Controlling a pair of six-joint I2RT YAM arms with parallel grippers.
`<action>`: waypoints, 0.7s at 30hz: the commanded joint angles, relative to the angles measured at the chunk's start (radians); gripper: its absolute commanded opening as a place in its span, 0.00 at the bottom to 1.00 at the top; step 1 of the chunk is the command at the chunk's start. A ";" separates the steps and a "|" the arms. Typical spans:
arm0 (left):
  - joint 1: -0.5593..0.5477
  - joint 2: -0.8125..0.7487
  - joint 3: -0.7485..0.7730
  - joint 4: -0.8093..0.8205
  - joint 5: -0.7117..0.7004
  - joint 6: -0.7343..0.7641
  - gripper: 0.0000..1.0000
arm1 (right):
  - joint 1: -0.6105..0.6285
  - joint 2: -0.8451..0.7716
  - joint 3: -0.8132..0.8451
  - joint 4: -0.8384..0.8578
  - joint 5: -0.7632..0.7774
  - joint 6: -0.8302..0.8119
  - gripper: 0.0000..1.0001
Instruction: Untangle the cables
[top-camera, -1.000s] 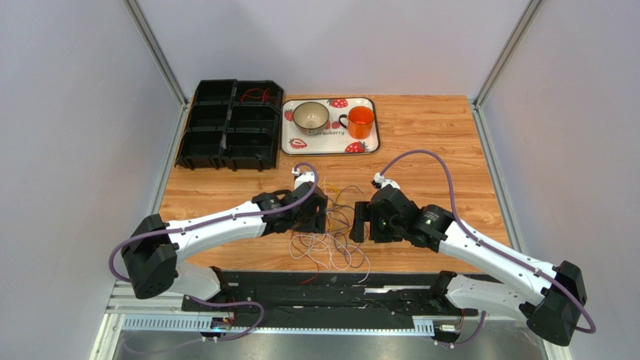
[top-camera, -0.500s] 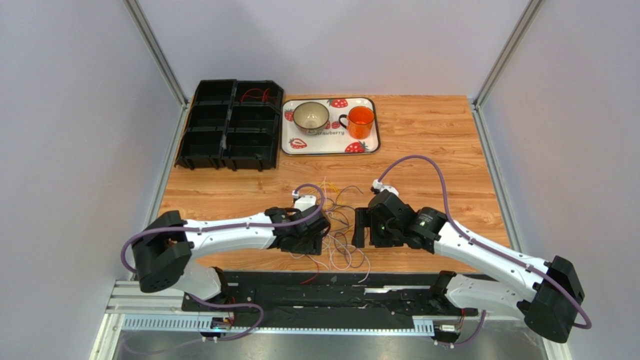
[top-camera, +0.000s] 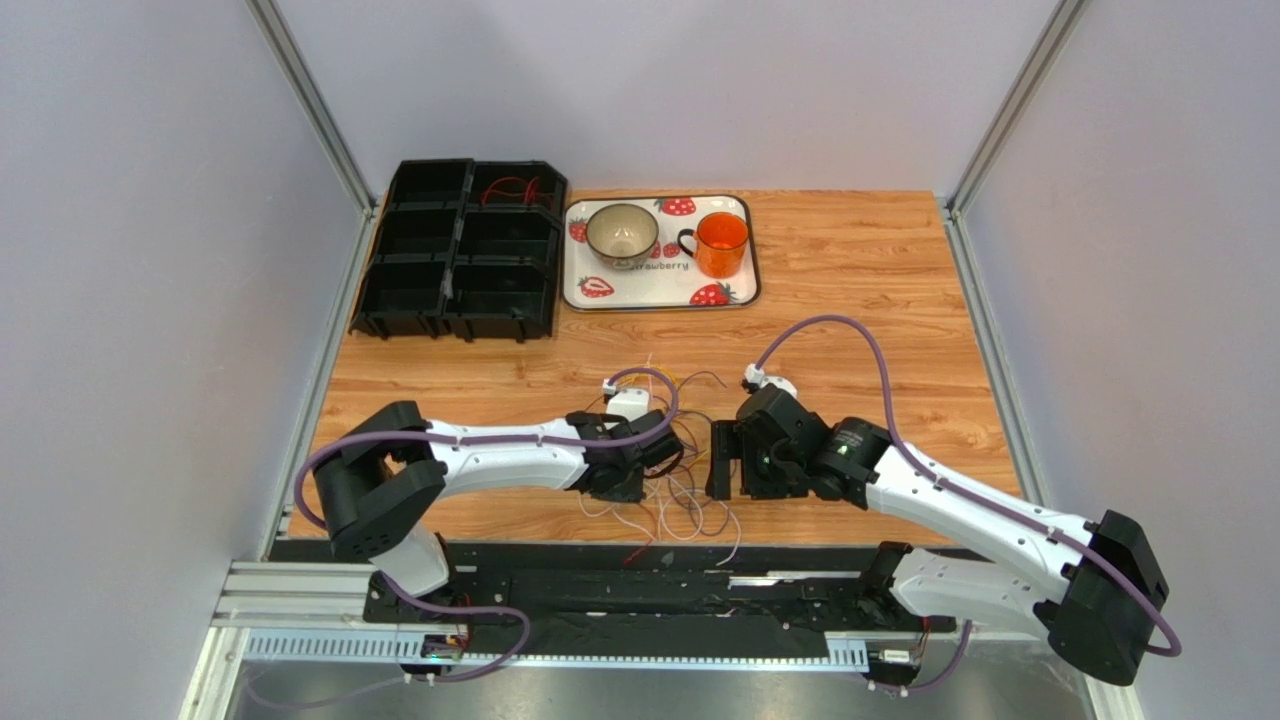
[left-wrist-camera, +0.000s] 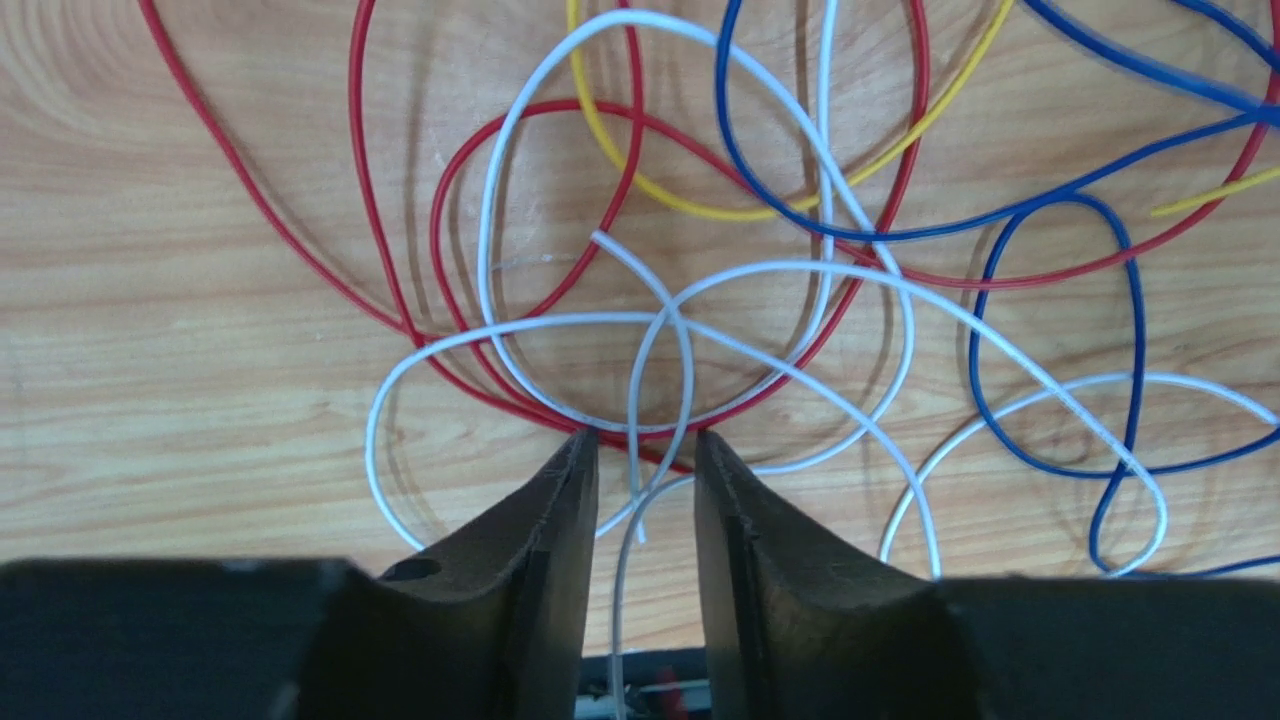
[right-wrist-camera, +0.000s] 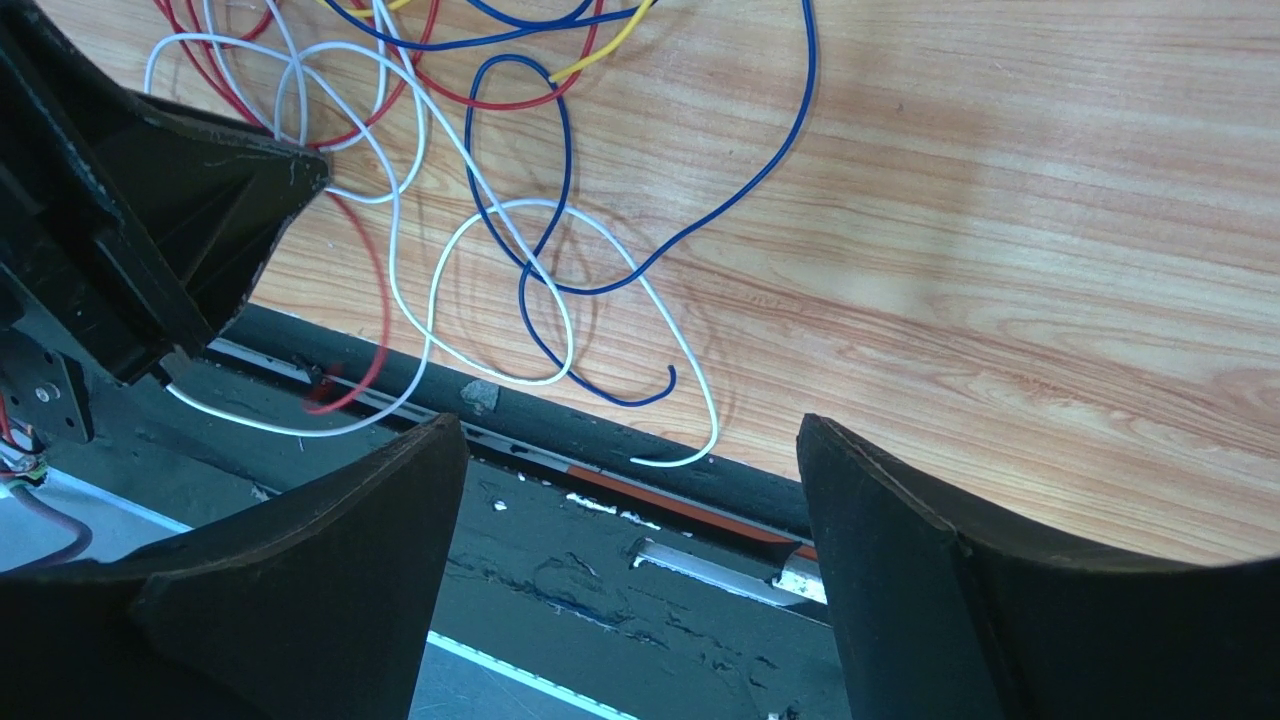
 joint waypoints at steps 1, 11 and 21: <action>-0.003 0.058 0.051 0.030 -0.025 0.006 0.22 | 0.006 0.010 -0.003 0.051 0.004 -0.017 0.85; -0.003 -0.027 0.223 -0.091 -0.053 0.135 0.00 | 0.006 -0.016 0.031 0.011 0.054 -0.045 0.85; 0.049 -0.273 0.896 -0.351 -0.112 0.446 0.00 | 0.006 -0.140 0.082 -0.070 0.149 -0.031 0.86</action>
